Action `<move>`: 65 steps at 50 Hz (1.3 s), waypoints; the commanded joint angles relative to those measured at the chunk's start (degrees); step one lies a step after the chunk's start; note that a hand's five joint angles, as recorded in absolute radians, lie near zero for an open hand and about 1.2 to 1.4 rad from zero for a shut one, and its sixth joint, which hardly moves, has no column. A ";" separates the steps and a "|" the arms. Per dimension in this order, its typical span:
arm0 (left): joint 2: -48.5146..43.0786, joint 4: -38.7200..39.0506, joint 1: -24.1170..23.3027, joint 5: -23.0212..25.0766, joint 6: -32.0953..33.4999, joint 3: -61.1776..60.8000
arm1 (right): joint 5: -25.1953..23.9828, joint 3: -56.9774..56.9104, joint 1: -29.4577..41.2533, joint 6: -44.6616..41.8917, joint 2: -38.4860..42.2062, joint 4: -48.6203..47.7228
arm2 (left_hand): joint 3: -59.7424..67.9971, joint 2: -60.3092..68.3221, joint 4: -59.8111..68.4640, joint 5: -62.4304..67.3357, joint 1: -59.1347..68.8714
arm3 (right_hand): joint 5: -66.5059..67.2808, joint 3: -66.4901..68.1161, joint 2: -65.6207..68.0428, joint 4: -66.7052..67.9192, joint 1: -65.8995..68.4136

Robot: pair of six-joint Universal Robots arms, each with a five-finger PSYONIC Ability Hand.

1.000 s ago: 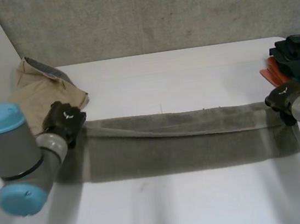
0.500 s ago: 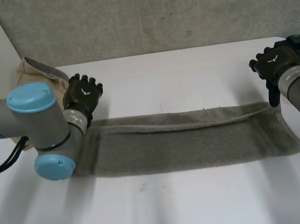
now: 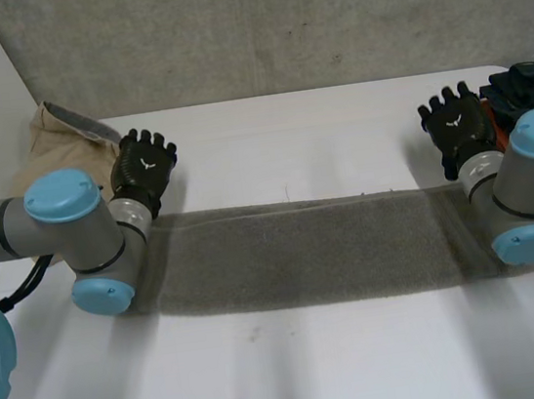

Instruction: Fold the laundry.

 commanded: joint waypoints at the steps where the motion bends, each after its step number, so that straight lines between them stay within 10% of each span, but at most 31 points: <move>1: 9.28 0.75 -0.10 0.06 -3.78 -7.81 | -0.29 8.65 -2.17 5.53 -10.59 0.69 | 0.01 0.10 0.57 -0.64 1.26 | -2.58 -2.11 -2.39 -2.20 -2.96; 16: 29.16 1.36 -0.45 4.02 -21.81 -26.54 | -13.47 18.69 -13.87 8.10 -26.28 41.38 | 0.00 0.10 0.57 -0.64 1.26 | 4.39 4.86 4.58 4.77 4.00; 32: 28.72 1.54 -0.45 4.72 -23.48 -28.39 | -15.24 28.01 -14.22 1.95 -23.39 28.75 | 0.01 0.10 0.57 -0.64 1.26 | 15.15 15.62 15.34 15.53 14.76; 37: 28.55 1.63 -0.27 4.72 -23.48 -28.56 | -14.10 28.28 -14.49 1.77 -21.63 25.32 | -0.16 -0.07 0.41 -0.81 1.09 | 38.31 38.78 38.50 38.69 37.92; 39: 28.55 1.54 -0.27 4.72 -23.48 -28.56 | -13.75 28.28 -15.01 1.68 -21.54 24.44 | -0.33 -0.24 0.24 -0.97 0.93 | 67.25 67.72 67.44 67.63 66.86; 56: 32.23 1.54 -0.10 4.63 -23.48 -31.90 | -10.32 25.91 -31.54 -16.94 -25.14 21.10 | -0.67 -0.58 -0.10 -1.31 0.59 | 67.42 67.89 67.61 67.80 67.04; 65: 36.54 1.45 1.75 4.46 -23.48 -33.57 | -11.28 22.74 -11.26 -16.42 -28.92 14.87 | -0.67 -0.58 -0.10 -1.31 0.59 | 67.42 67.89 67.61 67.80 67.04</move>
